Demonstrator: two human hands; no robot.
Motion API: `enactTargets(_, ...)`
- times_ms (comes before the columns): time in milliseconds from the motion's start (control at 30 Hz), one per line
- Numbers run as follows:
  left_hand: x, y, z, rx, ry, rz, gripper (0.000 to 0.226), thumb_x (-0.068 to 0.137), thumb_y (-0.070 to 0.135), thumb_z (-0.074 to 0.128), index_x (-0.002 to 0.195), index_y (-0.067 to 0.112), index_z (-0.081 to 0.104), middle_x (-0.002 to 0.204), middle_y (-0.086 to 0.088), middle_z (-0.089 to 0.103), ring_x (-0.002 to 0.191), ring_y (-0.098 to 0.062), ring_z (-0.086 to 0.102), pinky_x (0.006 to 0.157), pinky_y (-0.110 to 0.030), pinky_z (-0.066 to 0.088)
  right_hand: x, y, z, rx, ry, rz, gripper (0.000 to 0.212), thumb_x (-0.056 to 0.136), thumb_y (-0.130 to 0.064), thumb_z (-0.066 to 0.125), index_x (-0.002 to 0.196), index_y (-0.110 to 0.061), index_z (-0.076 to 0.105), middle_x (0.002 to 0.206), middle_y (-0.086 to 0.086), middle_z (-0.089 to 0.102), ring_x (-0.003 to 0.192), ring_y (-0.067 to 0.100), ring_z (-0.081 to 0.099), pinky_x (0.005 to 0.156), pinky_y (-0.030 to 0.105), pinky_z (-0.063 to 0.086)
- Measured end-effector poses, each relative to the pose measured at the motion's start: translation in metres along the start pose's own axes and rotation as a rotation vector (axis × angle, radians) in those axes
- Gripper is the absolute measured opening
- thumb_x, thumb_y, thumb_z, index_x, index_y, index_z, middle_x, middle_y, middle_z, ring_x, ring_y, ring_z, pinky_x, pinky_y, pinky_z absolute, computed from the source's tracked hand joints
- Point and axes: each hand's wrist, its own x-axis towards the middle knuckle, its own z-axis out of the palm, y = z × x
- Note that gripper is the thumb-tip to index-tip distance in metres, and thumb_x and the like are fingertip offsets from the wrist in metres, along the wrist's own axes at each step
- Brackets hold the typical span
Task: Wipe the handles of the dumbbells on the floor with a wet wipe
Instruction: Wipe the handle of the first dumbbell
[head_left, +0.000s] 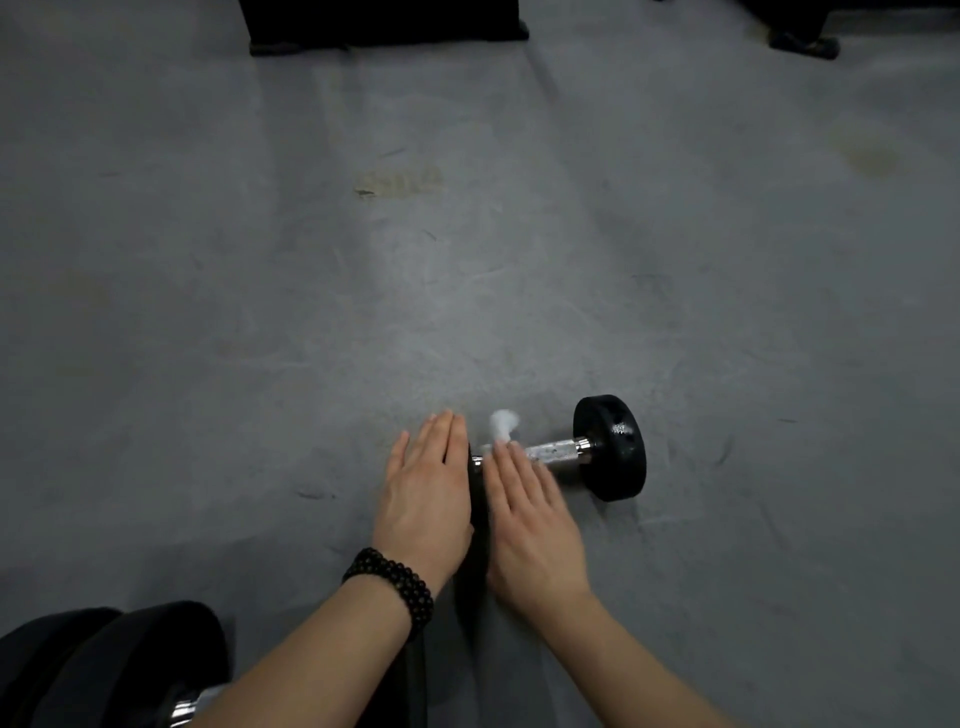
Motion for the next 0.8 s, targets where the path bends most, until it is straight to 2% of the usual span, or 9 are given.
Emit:
enactTargets(133,0.002,-0.001,-0.001,-0.002,0.001,0.008,0.109,0.077,0.026,0.078,0.156,0.014,0.004,0.164,-0.001,0.006,0.151,-0.015,0.005,0.122,-0.035,-0.002,-0.006,0.018,-0.001,0.059,0.060,0.279,0.097,0.066,-0.015,0.056,0.154,0.000,0.018,0.163,0.016,0.010,0.151,0.028,0.008,0.119,0.043,0.012)
enactTargets(233,0.004,-0.002,0.001,-0.010,-0.006,0.008,0.109,0.077,0.024,0.078,0.156,0.013,0.003,0.165,-0.001,0.005,0.151,-0.015,0.004,0.123,-0.034,-0.001,-0.004,0.004,0.001,0.098,0.057,0.168,0.088,0.074,-0.027,0.037,0.155,-0.001,0.015,0.164,0.016,0.005,0.152,0.027,0.000,0.119,0.044,0.009)
enactTargets(300,0.005,-0.003,0.001,-0.008,-0.016,0.014,0.112,0.076,0.026,0.080,0.156,0.014,0.003,0.164,-0.001,0.005,0.151,-0.015,0.005,0.123,-0.034,0.000,-0.003,0.009,0.001,0.041,0.054,0.083,0.085,0.076,-0.023,0.045,0.154,0.000,0.021,0.163,0.016,0.010,0.152,0.028,0.006,0.118,0.044,0.012)
enactTargets(367,0.006,-0.004,0.001,-0.015,-0.016,0.019,0.113,0.075,0.027,0.081,0.156,0.014,0.003,0.164,-0.001,0.006,0.151,-0.015,0.006,0.122,-0.034,0.001,-0.004,0.025,-0.001,-0.009,0.085,0.173,0.084,0.071,-0.017,0.049,0.151,0.002,0.029,0.161,0.018,0.018,0.150,0.030,0.017,0.118,0.043,0.016)
enactTargets(467,0.006,-0.004,0.001,-0.021,-0.014,0.020,0.112,0.074,0.027,0.081,0.156,0.014,0.005,0.164,-0.001,0.008,0.151,-0.015,0.007,0.123,-0.033,0.003,-0.004,0.020,-0.006,0.053,0.115,0.320,0.085,0.070,-0.021,0.031,0.151,0.005,0.025,0.160,0.021,0.019,0.149,0.032,0.016,0.119,0.044,0.015)
enactTargets(600,0.010,-0.006,0.002,-0.034,-0.019,0.024,0.104,0.079,0.026,0.075,0.156,0.013,0.005,0.164,-0.002,0.007,0.151,-0.015,0.007,0.123,-0.033,0.005,0.000,-0.013,0.001,0.071,0.057,0.012,0.091,0.068,-0.019,0.058,0.151,0.001,0.026,0.161,0.018,0.019,0.151,0.030,0.010,0.121,0.045,0.014)
enactTargets(633,0.013,-0.007,0.002,-0.038,-0.020,0.023,0.104,0.078,0.027,0.075,0.155,0.013,0.006,0.164,-0.002,0.009,0.151,-0.015,0.008,0.123,-0.033,0.006,0.002,-0.009,0.000,0.036,0.056,-0.007,0.091,0.069,-0.020,0.059,0.151,0.000,0.027,0.160,0.018,0.020,0.150,0.030,0.011,0.119,0.045,0.013)
enactTargets(700,0.018,-0.008,0.001,-0.023,-0.034,0.027,0.113,0.071,0.033,0.081,0.154,0.013,0.008,0.163,-0.002,0.013,0.150,-0.016,0.011,0.123,-0.035,0.009,0.005,0.008,-0.003,0.014,0.074,0.105,0.091,0.067,-0.017,0.057,0.151,0.001,0.027,0.160,0.017,0.019,0.150,0.030,0.016,0.118,0.045,0.015)
enactTargets(800,0.030,-0.008,-0.004,-0.025,-0.081,0.020,0.128,0.056,0.044,0.091,0.152,0.011,0.013,0.159,-0.002,0.019,0.148,-0.017,0.016,0.122,-0.037,0.012,0.007,0.026,-0.013,0.104,0.151,0.216,0.093,0.066,-0.007,0.051,0.153,0.002,0.021,0.162,0.018,0.013,0.151,0.029,0.007,0.121,0.046,0.020)
